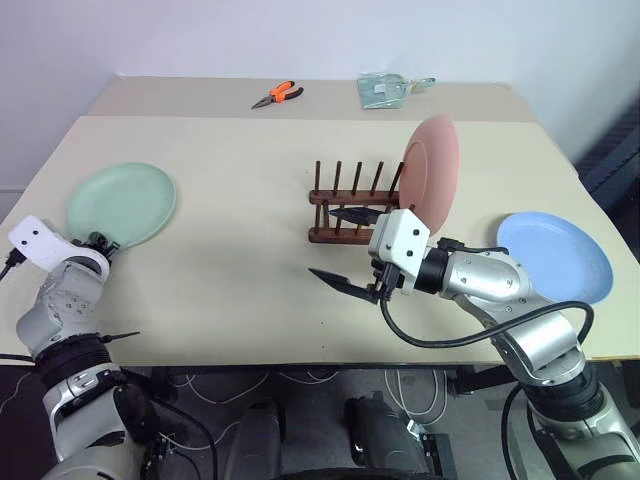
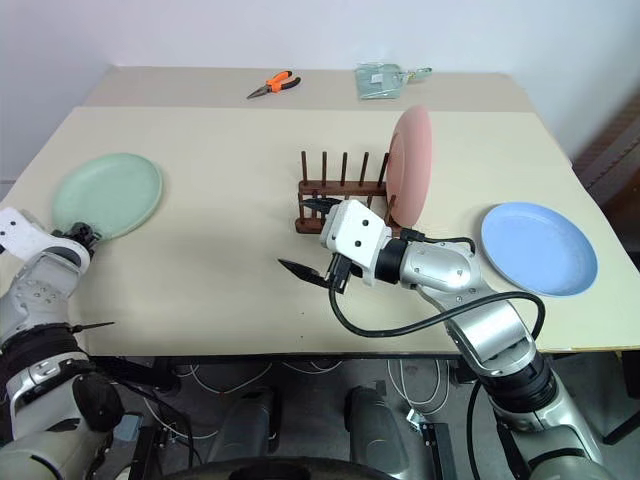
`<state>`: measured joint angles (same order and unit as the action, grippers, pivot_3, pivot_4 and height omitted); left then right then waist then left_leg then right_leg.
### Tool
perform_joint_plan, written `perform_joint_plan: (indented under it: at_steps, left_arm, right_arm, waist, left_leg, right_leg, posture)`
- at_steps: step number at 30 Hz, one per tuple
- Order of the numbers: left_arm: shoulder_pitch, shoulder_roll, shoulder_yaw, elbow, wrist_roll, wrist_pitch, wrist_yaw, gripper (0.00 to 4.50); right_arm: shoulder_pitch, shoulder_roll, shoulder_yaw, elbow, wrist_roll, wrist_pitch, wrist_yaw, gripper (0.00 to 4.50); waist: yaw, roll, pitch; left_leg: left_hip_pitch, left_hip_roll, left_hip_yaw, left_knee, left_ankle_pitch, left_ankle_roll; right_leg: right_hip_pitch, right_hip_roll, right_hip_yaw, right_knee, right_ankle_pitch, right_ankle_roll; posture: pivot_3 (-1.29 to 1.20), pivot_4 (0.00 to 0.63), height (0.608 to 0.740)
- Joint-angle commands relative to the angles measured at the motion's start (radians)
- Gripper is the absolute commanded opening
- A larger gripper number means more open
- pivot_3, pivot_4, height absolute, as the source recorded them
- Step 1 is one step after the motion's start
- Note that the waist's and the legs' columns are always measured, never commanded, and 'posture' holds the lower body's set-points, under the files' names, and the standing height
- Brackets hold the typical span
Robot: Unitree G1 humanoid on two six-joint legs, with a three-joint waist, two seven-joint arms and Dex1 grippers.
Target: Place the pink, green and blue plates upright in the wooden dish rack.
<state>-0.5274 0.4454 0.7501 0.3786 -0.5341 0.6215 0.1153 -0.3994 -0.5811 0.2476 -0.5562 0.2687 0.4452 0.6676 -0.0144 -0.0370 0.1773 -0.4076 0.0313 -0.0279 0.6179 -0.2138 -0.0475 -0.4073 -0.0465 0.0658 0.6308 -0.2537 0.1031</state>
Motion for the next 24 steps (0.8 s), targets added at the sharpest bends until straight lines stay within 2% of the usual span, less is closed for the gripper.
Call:
perform_joint_plan:
  at_steps: [1,6,12,18,22,24]
  left_arm:
    - [-0.038,0.016,0.016,0.002,-0.031,0.002,0.013,0.04]
    - [-0.076,0.028,-0.029,-0.002,-0.049,-0.009,-0.064,0.04]
    - [-0.173,-0.006,-0.261,-0.235,-0.041,-0.067,-0.253,0.04]
    - [-0.278,-0.081,-0.396,-0.358,-0.058,-0.015,-0.271,0.04]
    - [-0.303,-0.125,-0.492,-0.425,-0.04,0.045,-0.251,0.04]
    - [-0.308,-0.152,-0.503,-0.449,-0.059,0.079,-0.232,0.0]
  right_arm:
    - [-0.002,0.007,-0.035,-0.006,-0.023,-0.02,-0.016,4.5]
    - [-0.026,-0.009,-0.05,0.0,-0.044,0.016,-0.02,4.5]
    - [-0.146,-0.046,0.028,0.084,-0.248,-0.114,-0.013,4.5]
    - [-0.278,0.011,0.113,0.267,-0.467,-0.296,-0.092,4.5]
    - [-0.391,-0.003,0.188,0.447,-0.724,-0.452,-0.206,4.5]
    - [-0.403,-0.01,0.214,0.504,-0.792,-0.502,-0.223,3.94]
  waist:
    - [0.0,0.0,0.0]
    - [0.0,0.0,0.0]
    - [0.007,-0.003,0.002]
    - [-0.01,-0.003,0.002]
    - [-0.017,-0.002,0.002]
    - [-0.018,-0.002,0.002]
  left_leg:
    - [0.0,0.0,0.0,0.0,0.0,0.0]
    - [0.0,0.0,0.0,0.0,0.0,0.0]
    - [-0.002,-0.001,-0.001,0.0,0.002,-0.003]
    - [0.0,-0.001,0.0,-0.002,0.002,-0.003]
    - [0.0,0.0,-0.001,-0.003,0.002,-0.004]
    - [-0.001,0.0,-0.001,-0.003,0.002,-0.004]
  right_leg:
    - [0.0,0.0,0.0,0.0,0.0,0.0]
    - [0.0,0.0,0.0,0.0,0.0,0.0]
    - [0.0,0.0,-0.001,-0.001,0.0,-0.001]
    - [0.0,0.0,-0.001,-0.001,0.001,0.0]
    - [-0.002,0.001,-0.001,0.001,0.001,0.0]
    - [-0.002,0.0,-0.001,0.0,0.001,0.0]
  posture:
    - [0.0,0.15,0.732]
    - [0.0,0.15,0.732]
    - [0.0,0.15,0.732]
    - [0.0,0.15,0.732]
    - [0.0,0.15,0.732]
    - [0.0,0.15,0.732]
